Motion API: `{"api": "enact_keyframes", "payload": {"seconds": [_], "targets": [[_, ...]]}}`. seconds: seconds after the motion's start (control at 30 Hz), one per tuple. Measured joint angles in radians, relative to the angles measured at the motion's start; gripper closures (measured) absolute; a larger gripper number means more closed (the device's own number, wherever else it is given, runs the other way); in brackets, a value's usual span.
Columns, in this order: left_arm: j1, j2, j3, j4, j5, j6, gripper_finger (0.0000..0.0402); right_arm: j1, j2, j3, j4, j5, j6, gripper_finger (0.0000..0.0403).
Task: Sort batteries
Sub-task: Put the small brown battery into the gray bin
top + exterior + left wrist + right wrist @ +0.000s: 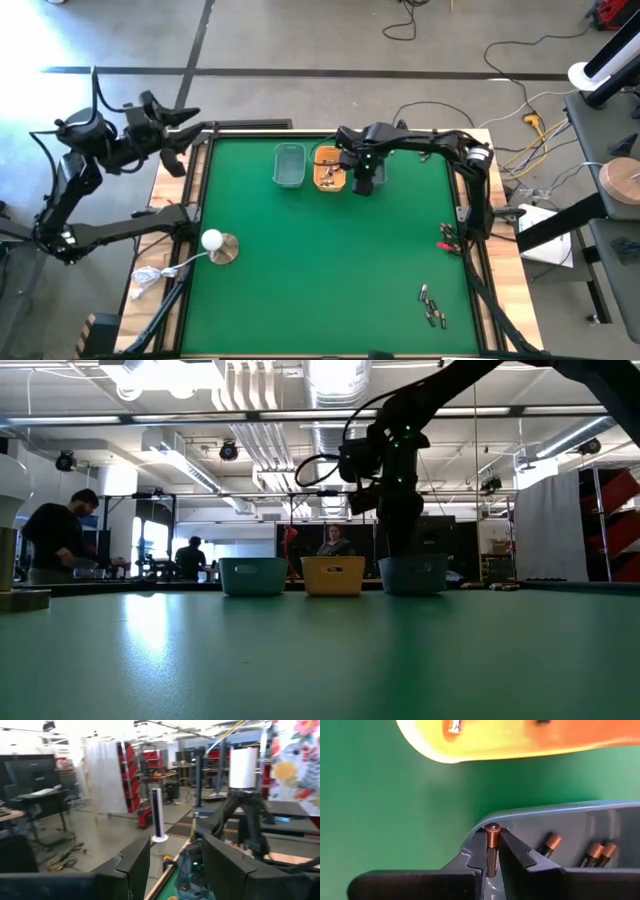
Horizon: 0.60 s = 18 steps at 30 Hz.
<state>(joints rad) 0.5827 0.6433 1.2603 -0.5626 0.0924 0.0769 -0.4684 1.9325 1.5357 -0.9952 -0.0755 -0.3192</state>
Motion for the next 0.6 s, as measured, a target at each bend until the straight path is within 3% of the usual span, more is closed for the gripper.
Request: {"api": "enact_keyframes", "payload": {"seconds": [0.37,0.6], "targets": [[0.000,0.006,-0.025,0.006,-0.032,-0.008,0.0244,-0.047,-0.039,0.000,0.002,0.052,-0.025,0.0378],[0.000,0.024,-0.026,0.010,-0.032,-0.008,0.0244,-0.112,0.025,-0.017,0.096,0.041,-0.091,0.0378]]}}
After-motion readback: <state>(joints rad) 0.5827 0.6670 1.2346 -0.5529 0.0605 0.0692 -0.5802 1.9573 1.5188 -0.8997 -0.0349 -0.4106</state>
